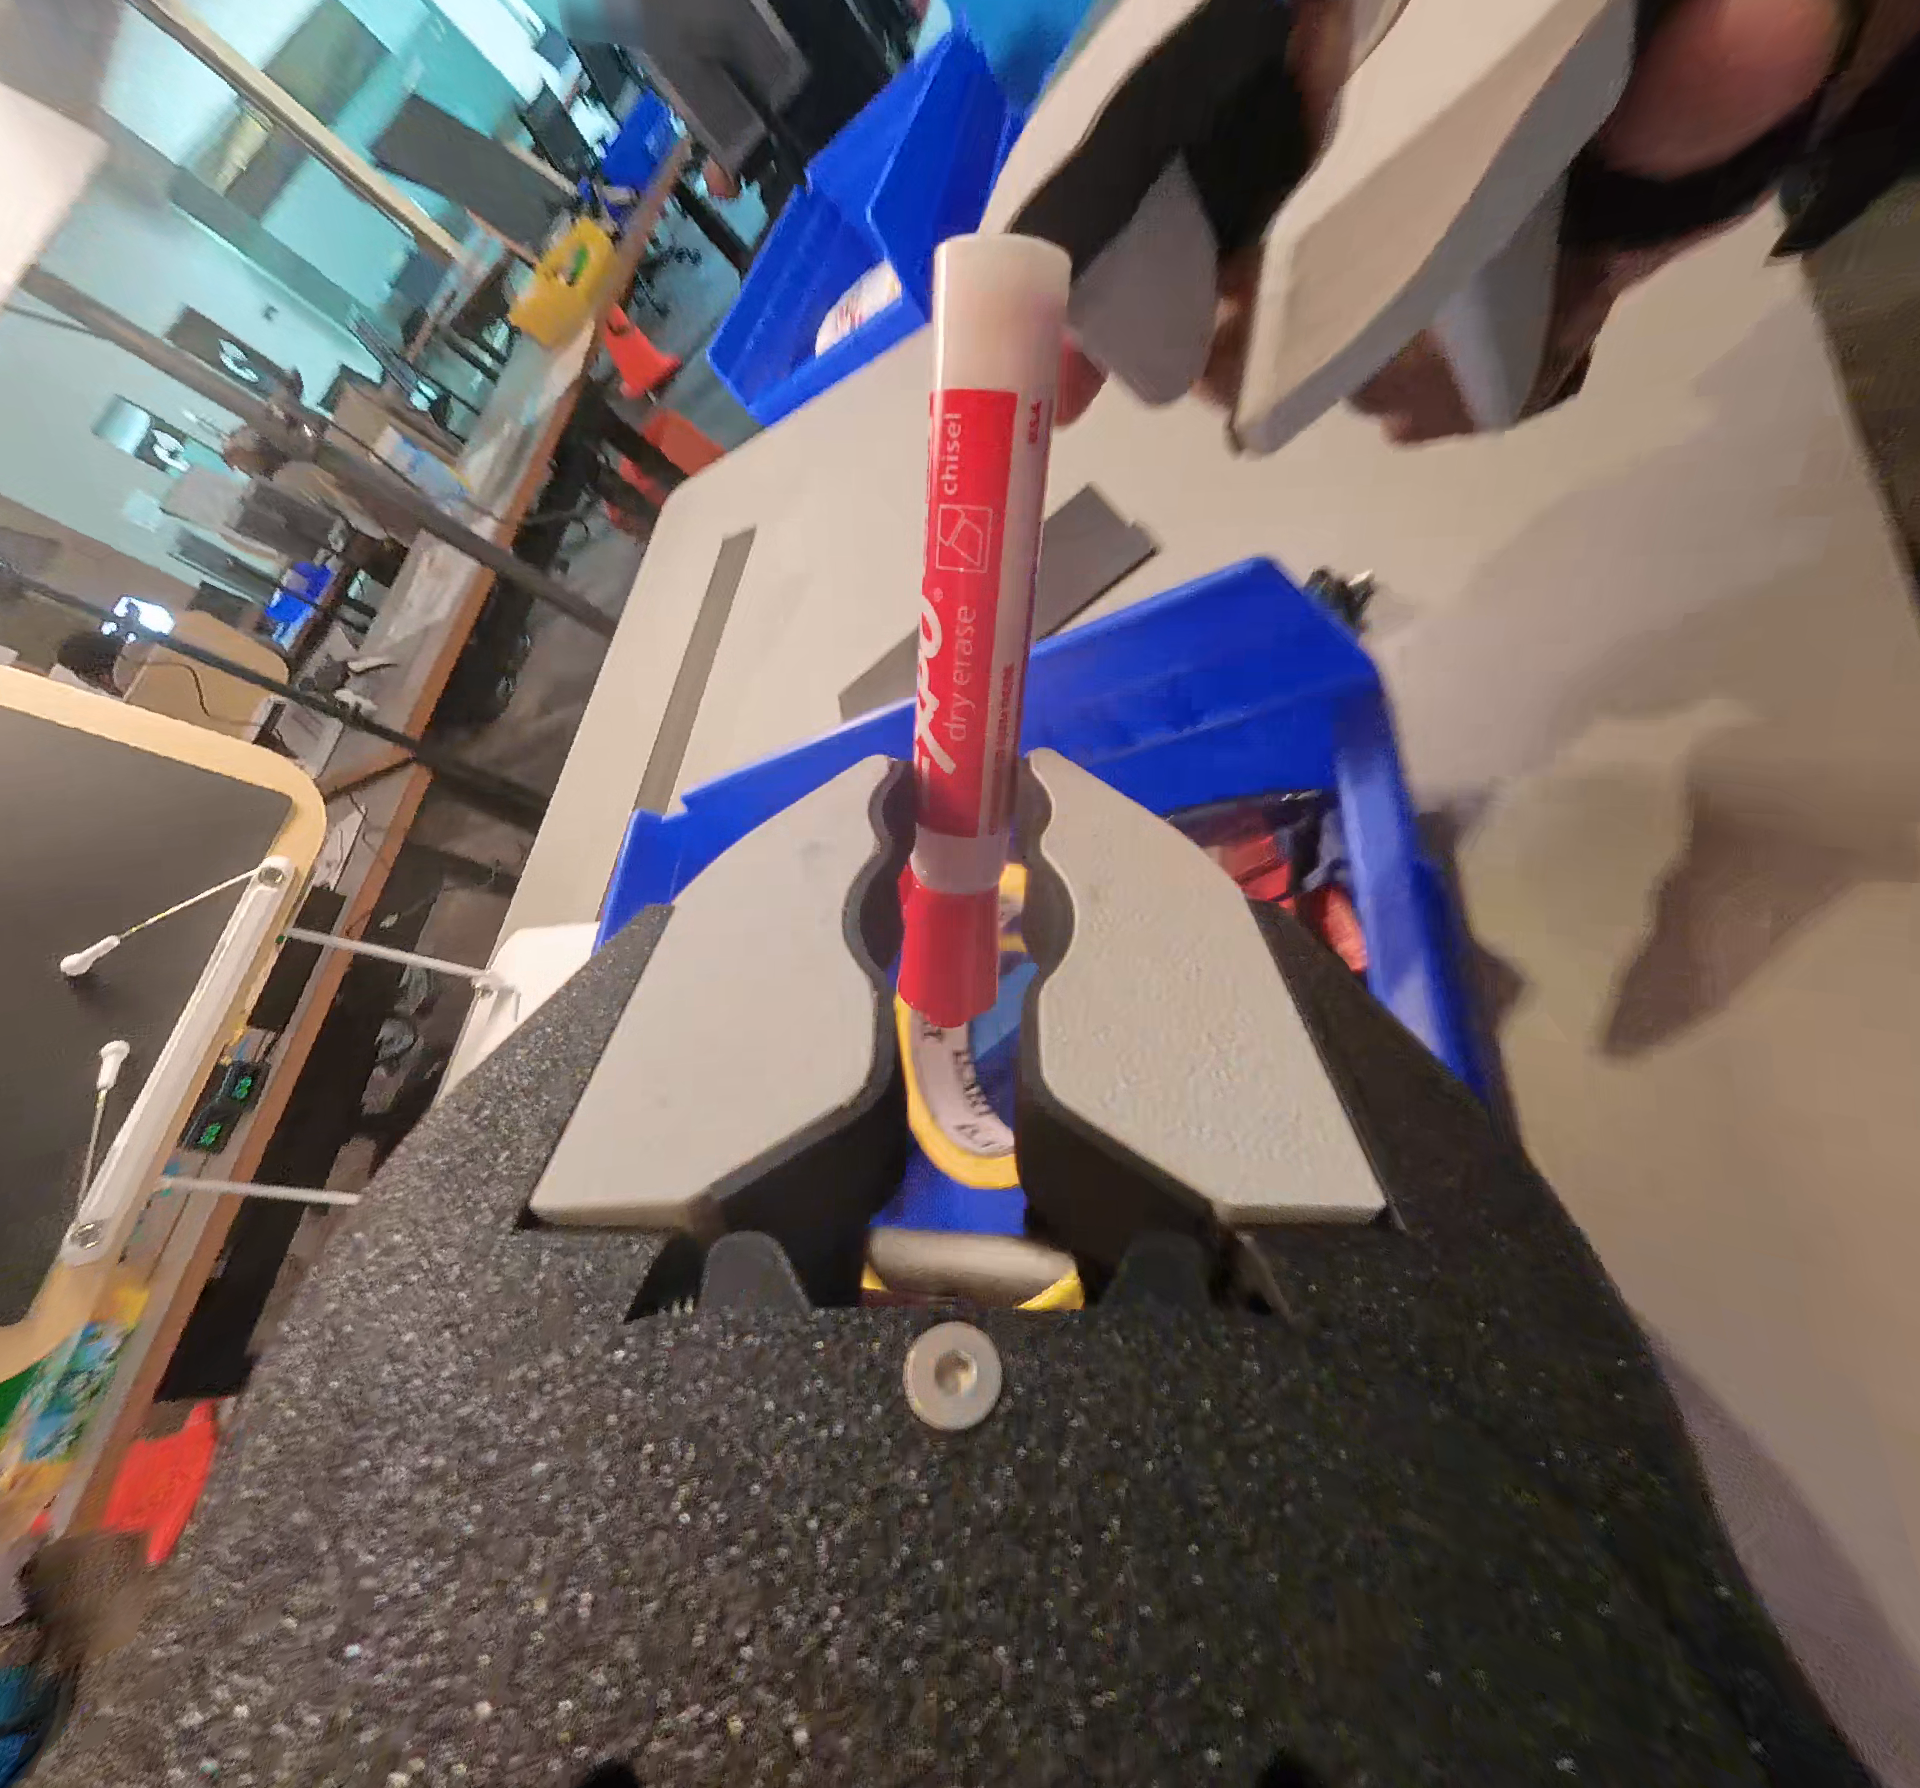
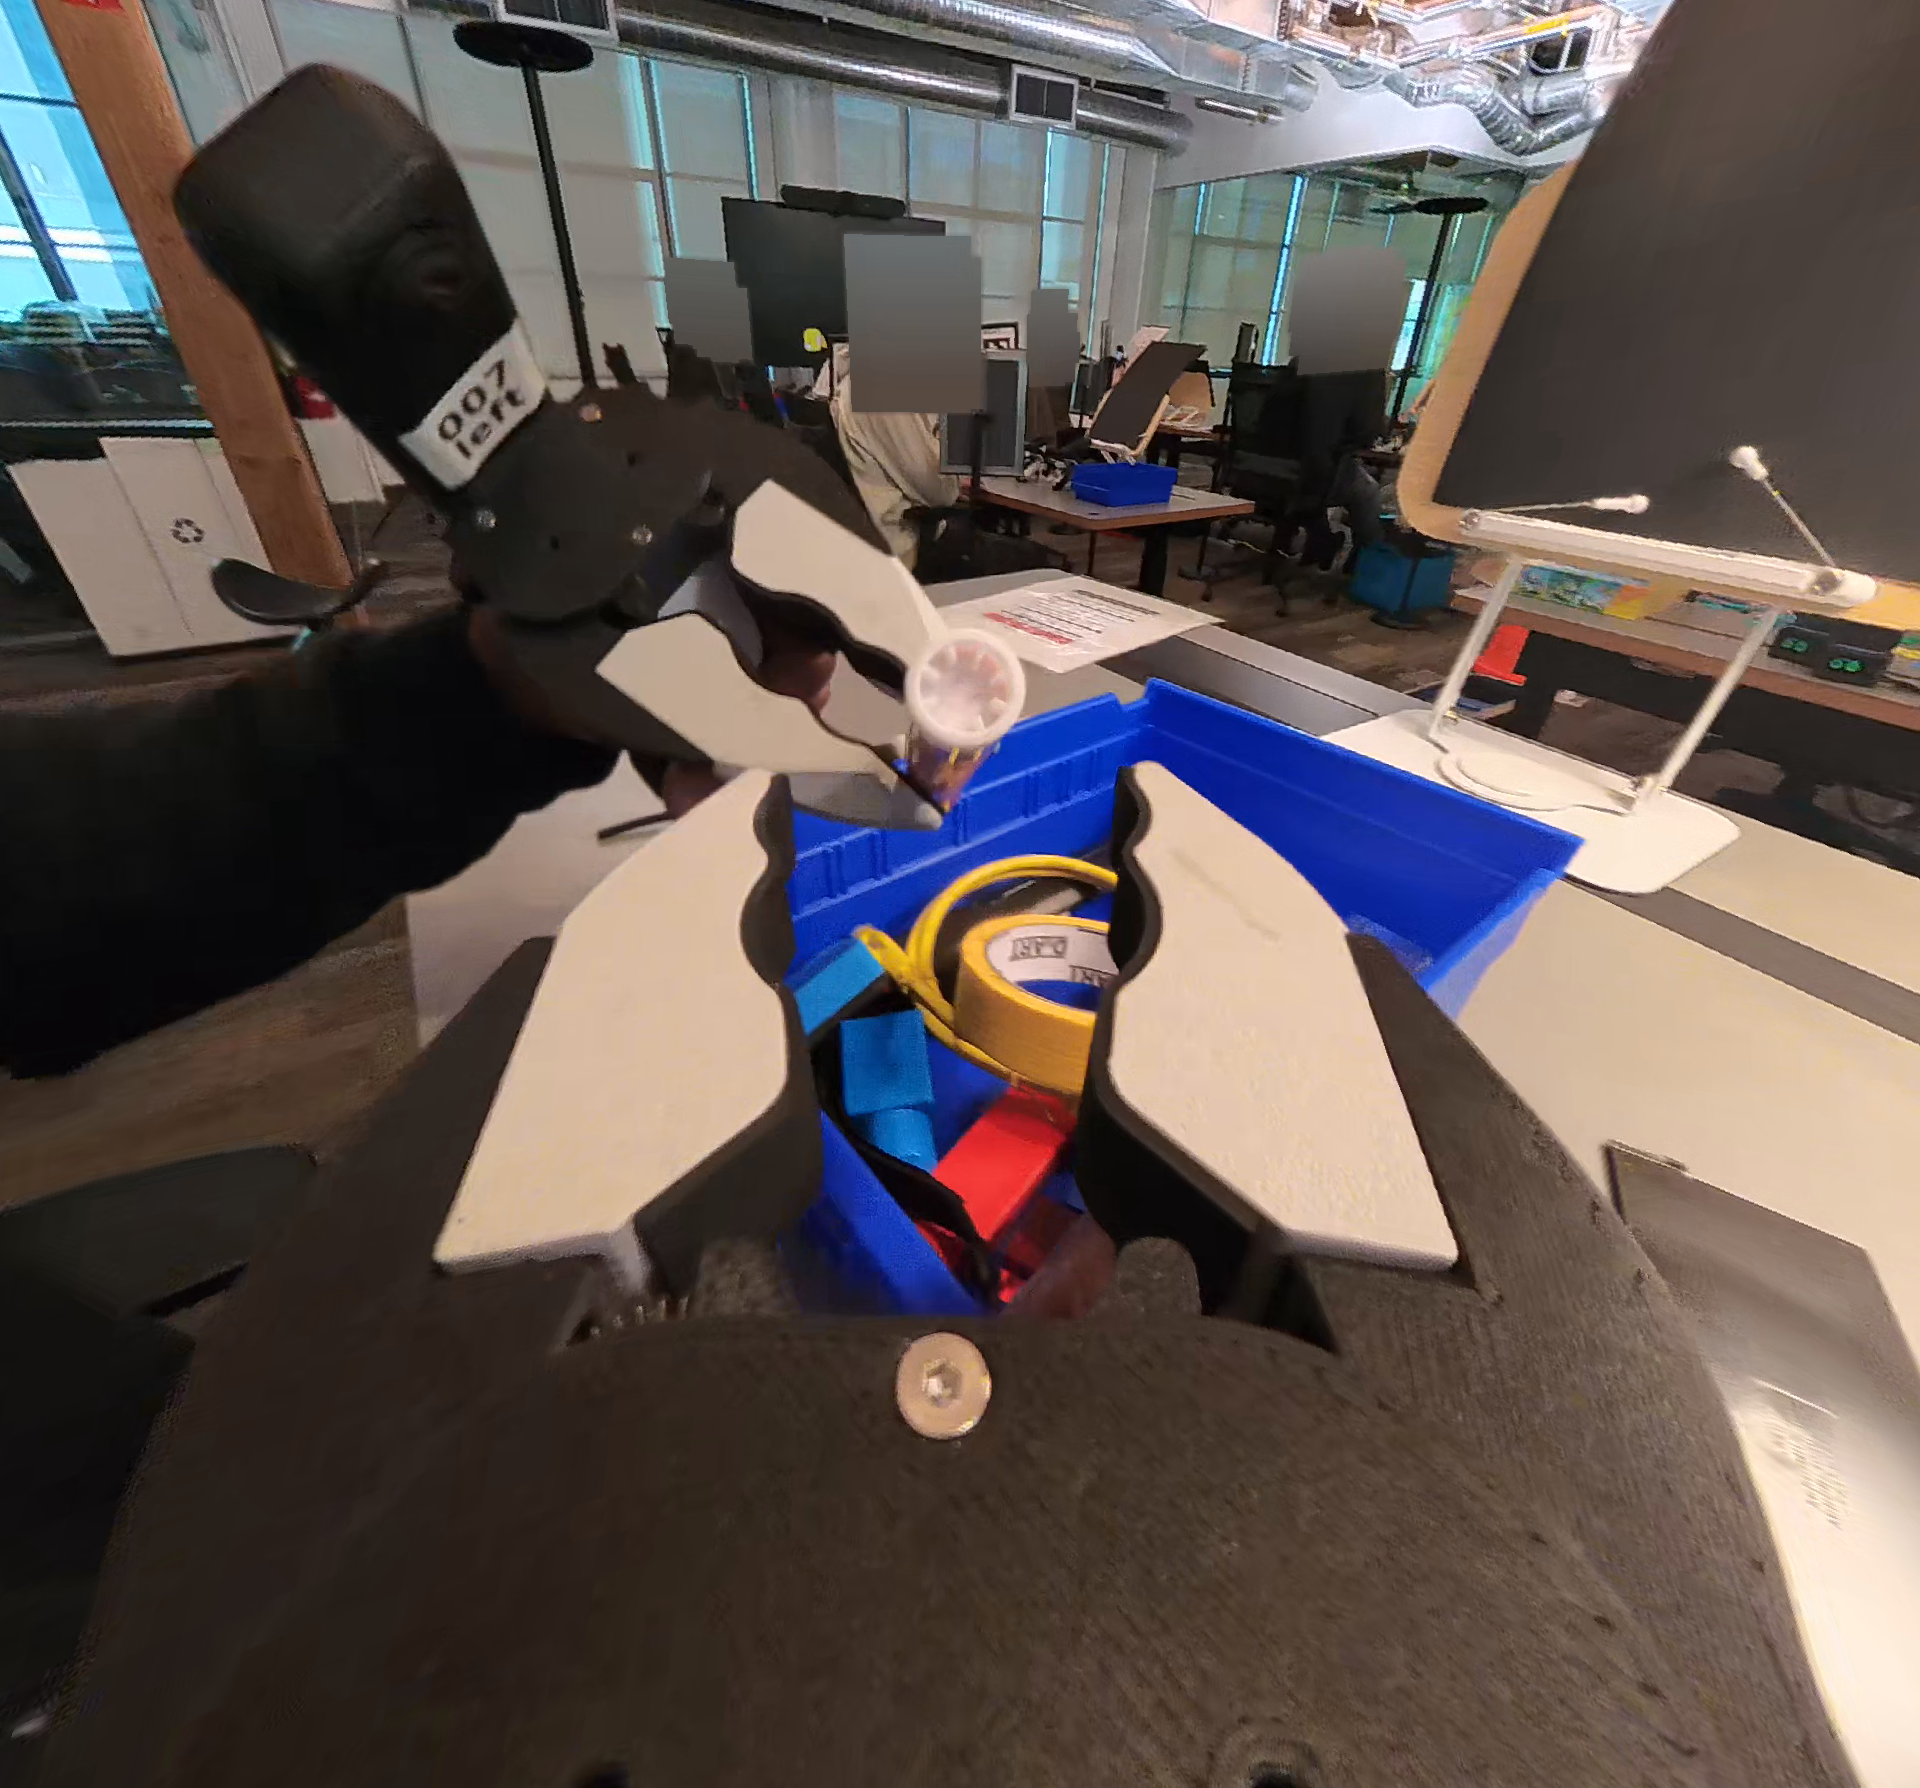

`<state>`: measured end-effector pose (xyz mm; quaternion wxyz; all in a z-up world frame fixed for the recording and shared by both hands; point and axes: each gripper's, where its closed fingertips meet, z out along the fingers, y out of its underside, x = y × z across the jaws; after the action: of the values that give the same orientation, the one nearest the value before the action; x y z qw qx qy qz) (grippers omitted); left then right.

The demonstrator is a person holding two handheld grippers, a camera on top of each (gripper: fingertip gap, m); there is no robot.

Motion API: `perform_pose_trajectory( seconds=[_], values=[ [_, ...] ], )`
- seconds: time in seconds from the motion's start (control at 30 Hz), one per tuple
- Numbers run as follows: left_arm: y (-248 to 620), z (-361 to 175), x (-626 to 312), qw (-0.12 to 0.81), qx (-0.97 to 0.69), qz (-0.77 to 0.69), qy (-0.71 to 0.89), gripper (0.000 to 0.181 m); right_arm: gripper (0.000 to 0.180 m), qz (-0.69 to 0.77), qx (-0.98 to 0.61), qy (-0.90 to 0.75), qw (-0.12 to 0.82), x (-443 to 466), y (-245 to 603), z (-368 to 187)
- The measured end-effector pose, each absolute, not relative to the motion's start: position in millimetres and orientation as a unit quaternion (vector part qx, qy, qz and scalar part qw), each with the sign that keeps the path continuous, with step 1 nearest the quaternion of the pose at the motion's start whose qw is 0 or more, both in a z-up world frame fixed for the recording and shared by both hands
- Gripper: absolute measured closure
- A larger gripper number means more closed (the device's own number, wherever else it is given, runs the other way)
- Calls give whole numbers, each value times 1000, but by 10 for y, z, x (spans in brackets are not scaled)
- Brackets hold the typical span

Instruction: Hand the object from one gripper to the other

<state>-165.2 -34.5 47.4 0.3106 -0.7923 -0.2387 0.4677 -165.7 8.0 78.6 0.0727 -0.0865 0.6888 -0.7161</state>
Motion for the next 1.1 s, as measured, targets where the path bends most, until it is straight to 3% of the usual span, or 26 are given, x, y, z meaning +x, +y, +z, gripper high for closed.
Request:
perform_pose_trajectory(
  seconds=[0.03, 0.13, 0.23, 0.37, 0.47, 0.63, 0.8, 1.1],
  values=[
    [-275, 482, -1598, 321, -786, 473, -237, 162, 122, -719, -86, 686, 77, -1593, 82, 805],
    [-109, 452, -1458, 338, -774, 481, -235, 162, 128, -720, -90, 682, 86, -1394, 92, 810],
    [37, 401, -1316, 356, -763, 484, -240, 162, 159, -731, -91, 670, 90, -1213, 138, 795],
    [150, 385, -1118, 386, -724, 501, -274, 161, 160, -750, -62, 649, 115, -1064, 235, 781],
    [181, 474, -931, 436, -661, 522, -317, 148, 160, -770, -41, 627, 114, -998, 330, 783],
    [118, 738, -518, 606, -468, 507, -397, 132, 160, -809, -38, 577, 105, -774, 535, 885],
    [81, 793, -175, 758, -338, 396, -392, 124, 160, -826, -68, 538, 150, -447, 699, 974],
    [242, 976, 27, 821, -341, 318, -329, 121, 161, -814, -101, 496, 286, -275, 841, 1128]
  ],
)
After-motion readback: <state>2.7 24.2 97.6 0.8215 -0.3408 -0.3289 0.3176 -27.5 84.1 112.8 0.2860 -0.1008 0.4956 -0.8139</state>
